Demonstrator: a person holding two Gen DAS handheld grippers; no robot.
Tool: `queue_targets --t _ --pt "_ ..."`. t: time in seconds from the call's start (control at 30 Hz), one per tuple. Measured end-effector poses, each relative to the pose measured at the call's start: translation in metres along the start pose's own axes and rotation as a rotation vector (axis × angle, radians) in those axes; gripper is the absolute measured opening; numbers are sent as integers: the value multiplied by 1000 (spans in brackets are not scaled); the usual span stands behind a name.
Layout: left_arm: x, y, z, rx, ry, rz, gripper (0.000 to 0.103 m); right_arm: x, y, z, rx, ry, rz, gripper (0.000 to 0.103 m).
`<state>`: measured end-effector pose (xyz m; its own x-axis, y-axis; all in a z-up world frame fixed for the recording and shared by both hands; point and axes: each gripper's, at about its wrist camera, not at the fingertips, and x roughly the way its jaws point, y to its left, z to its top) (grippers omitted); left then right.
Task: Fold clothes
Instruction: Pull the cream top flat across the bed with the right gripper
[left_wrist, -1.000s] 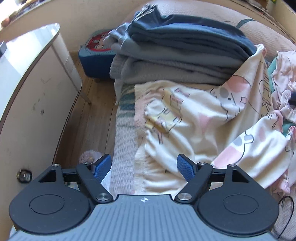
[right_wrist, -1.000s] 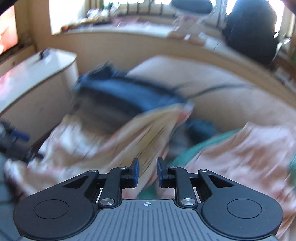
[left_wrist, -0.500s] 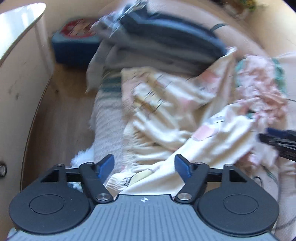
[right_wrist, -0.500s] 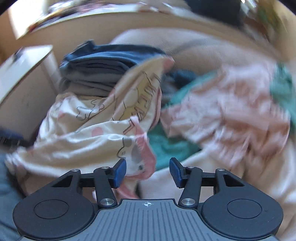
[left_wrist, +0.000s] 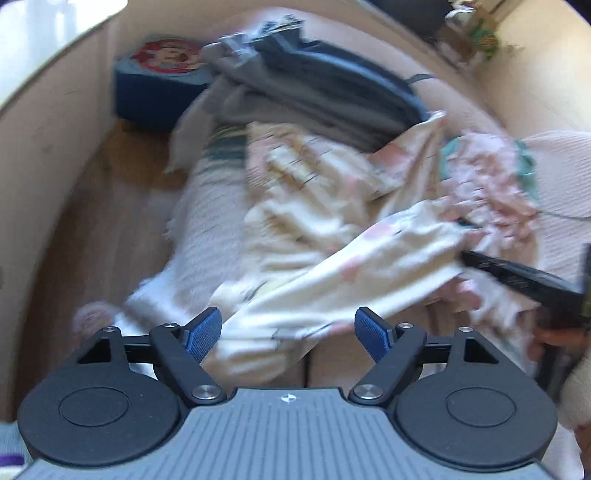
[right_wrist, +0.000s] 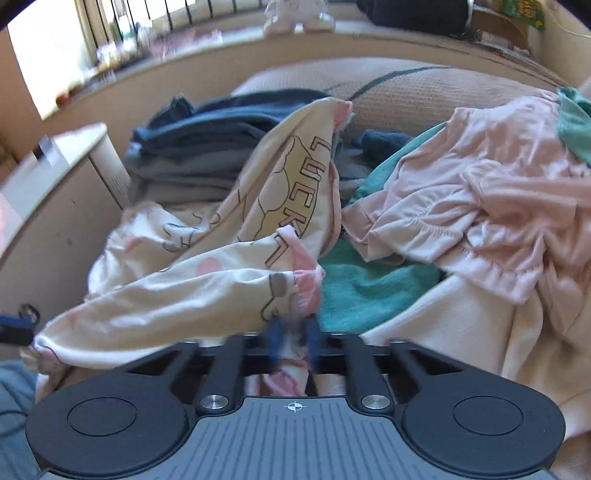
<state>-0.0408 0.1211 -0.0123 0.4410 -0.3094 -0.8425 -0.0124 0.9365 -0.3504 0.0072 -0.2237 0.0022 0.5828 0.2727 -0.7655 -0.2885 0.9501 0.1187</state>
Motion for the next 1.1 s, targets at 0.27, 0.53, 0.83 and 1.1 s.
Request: queue_targets --t 0.27,0.53,0.83,1.1 --pt "-45 -1 -24 -60 28 238 78 -112 11 -22 -44 -187 79 2" --pt "-47 -4 -10 -9 39 368 83 -206 22 -77 21 -199 142 2" --pt "-29 13 -28 -24 144 382 84 -142 27 -152 110 198 21 4" --pt "-18 26 -17 -80 141 264 88 -151 18 -122 42 95 -59 41"
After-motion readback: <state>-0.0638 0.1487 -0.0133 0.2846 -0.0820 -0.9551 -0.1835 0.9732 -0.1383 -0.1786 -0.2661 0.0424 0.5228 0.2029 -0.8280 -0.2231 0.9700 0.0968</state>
